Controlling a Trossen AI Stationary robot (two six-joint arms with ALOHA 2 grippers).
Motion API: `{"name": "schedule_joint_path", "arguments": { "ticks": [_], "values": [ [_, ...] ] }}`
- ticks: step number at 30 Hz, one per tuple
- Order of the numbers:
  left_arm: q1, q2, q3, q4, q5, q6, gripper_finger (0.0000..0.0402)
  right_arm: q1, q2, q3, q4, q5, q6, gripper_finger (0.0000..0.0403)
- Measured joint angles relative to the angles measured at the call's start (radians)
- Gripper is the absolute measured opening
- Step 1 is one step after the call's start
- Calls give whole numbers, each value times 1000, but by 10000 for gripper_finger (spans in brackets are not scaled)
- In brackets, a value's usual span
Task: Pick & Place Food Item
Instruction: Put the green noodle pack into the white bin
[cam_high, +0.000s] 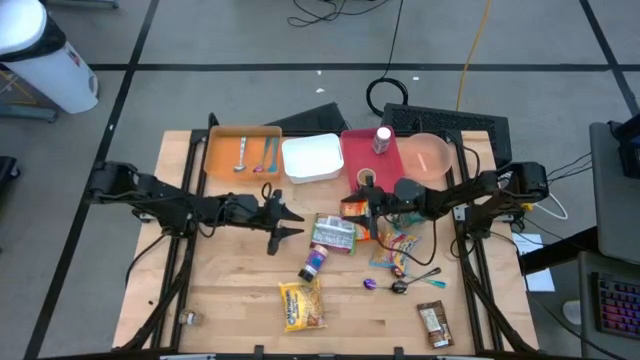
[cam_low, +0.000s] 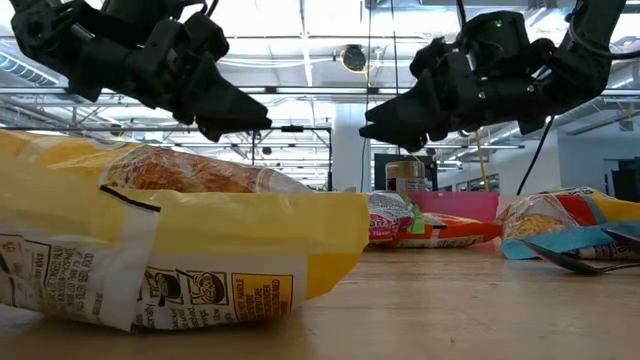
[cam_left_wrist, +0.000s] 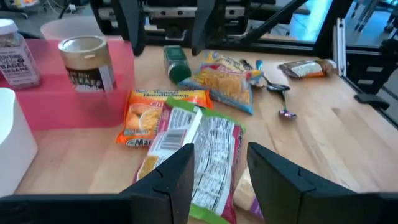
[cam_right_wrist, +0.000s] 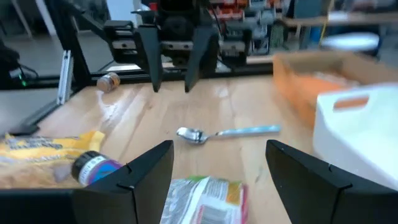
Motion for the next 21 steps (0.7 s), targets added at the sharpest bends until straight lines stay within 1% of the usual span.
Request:
{"name": "schedule_joint_path", "arguments": {
  "ticks": [2,5,7,10,12,13,17,21],
  "values": [
    [0,-5,0,-7,3,0,157,14,0,0,-21,10,40,251],
    [0,-27,0,-28,17,13,157,82,0,0,-56,111,56,251],
    [0,-38,1,-58,19,35,157,148,0,0,-71,216,37,251],
    [0,-57,0,-79,25,48,157,242,0,0,-80,420,36,251],
    [0,-59,0,-100,26,49,157,290,0,0,-106,538,86,251],
    [0,-58,0,-112,26,46,157,309,0,0,-121,578,129,251],
    [0,-59,0,-120,35,37,157,352,0,0,-209,632,321,251],
    [0,-58,0,-127,35,89,157,375,0,0,-294,698,458,251]
  ]
}}
